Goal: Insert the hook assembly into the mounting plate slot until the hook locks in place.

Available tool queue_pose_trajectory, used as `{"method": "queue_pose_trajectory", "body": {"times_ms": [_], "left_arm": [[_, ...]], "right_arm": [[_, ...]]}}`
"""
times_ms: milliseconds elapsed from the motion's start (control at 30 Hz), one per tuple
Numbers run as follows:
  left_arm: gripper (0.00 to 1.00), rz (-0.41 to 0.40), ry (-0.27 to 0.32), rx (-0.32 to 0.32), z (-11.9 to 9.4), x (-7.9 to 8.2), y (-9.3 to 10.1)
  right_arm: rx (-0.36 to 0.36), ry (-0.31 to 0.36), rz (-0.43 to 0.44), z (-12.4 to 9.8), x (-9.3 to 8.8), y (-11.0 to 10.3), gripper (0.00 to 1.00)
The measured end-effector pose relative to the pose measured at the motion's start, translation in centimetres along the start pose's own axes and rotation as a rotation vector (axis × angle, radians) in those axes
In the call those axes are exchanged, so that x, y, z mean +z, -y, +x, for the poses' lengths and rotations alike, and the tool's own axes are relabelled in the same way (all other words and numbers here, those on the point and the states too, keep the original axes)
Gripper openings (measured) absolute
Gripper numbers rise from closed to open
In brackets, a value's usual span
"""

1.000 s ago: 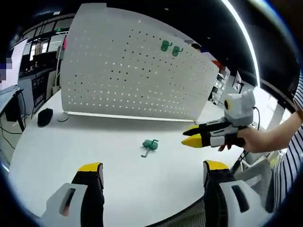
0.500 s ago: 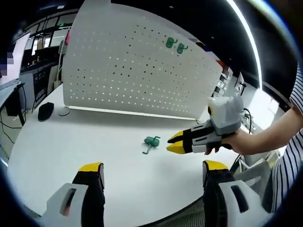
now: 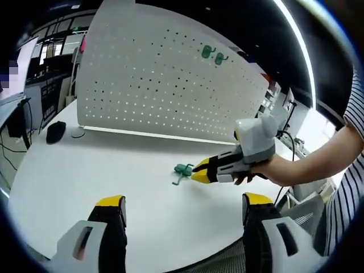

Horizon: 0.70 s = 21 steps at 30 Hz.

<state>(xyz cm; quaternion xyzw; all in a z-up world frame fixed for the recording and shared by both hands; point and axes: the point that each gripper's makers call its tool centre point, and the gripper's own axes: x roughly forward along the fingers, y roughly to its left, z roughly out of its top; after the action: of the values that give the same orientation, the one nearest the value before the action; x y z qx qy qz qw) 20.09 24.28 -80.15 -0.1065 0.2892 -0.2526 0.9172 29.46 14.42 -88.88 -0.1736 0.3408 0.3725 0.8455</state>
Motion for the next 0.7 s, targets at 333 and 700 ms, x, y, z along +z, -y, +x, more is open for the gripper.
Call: {"method": "queue_pose_trajectory", "body": {"times_ms": [333,700], "left_arm": [[0.86,-0.004,-0.001,0.001,0.0,0.0,-0.1],[0.84,-0.006,-0.001,0.002,0.0,0.0,-0.1]], "right_arm": [[0.008,-0.011,0.043,1.0,-0.1,0.1,0.07],[-0.012,-0.006,0.022,1.4,0.2,0.5,0.07]]}}
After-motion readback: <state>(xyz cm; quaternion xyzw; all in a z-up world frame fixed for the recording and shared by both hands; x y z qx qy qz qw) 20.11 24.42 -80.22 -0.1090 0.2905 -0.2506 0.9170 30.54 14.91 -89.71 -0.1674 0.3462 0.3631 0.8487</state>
